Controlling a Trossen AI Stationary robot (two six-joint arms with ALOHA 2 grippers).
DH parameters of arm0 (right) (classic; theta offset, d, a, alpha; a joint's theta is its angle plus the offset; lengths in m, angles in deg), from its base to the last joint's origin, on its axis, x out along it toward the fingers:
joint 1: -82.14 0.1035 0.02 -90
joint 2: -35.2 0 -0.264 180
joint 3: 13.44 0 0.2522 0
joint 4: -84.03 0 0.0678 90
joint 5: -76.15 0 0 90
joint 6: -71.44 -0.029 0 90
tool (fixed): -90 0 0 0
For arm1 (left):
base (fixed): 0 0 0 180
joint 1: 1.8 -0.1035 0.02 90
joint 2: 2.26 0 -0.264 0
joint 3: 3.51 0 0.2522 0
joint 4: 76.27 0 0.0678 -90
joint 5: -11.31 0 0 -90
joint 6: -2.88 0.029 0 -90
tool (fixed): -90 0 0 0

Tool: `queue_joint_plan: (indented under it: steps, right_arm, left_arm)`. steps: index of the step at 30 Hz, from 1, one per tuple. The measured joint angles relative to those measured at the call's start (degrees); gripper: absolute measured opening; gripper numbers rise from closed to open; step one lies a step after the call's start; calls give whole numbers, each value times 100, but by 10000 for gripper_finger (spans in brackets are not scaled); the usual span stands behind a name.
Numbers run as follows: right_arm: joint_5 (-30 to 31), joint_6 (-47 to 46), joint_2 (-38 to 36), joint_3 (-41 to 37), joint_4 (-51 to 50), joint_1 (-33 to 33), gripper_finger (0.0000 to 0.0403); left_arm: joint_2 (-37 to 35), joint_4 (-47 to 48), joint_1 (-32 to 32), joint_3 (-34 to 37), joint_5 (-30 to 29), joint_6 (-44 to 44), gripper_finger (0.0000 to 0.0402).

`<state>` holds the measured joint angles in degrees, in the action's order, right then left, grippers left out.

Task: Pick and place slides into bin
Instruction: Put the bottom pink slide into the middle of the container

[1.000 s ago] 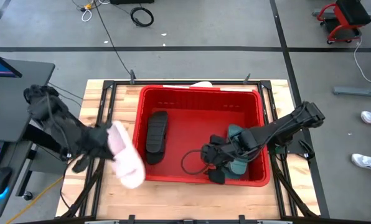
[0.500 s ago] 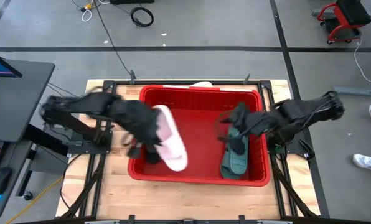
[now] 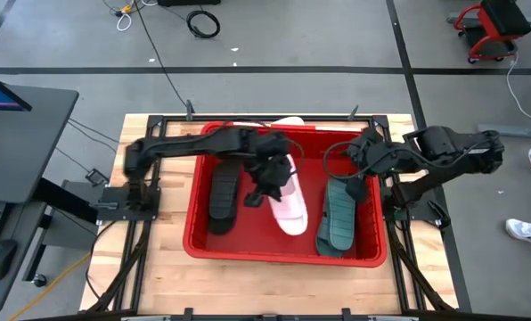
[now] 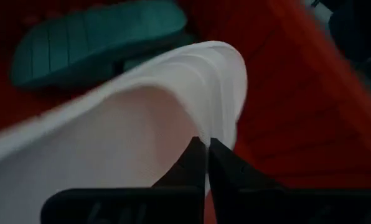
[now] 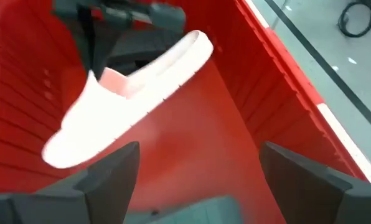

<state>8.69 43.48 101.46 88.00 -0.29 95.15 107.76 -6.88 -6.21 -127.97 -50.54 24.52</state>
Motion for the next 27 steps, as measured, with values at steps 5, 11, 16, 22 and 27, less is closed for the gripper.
queue_joint_plan:
  steps: [5, 11, 16, 22, 27]
  right_arm:
    - [-66, 301, 0, -2, -59, -137, 337]
    - [-59, 607, 0, -2, -57, -242, 337]
    - [-54, 742, 0, -2, -57, -410, 337]
    - [-59, 884, 0, -2, -57, -757, 337]
    - [15, 896, 2, -2, -59, -1473, 338]
  left_arm:
    - [795, 409, -196, -487, 74, 485, 7]
    - [1371, 597, -275, -503, 91, 1032, 8]
    - [1771, 545, -291, -503, -14, 1058, 13]
    - [1929, 495, -284, -501, -546, 608, 24]
    - [1932, 444, -284, -501, -609, 163, 83]
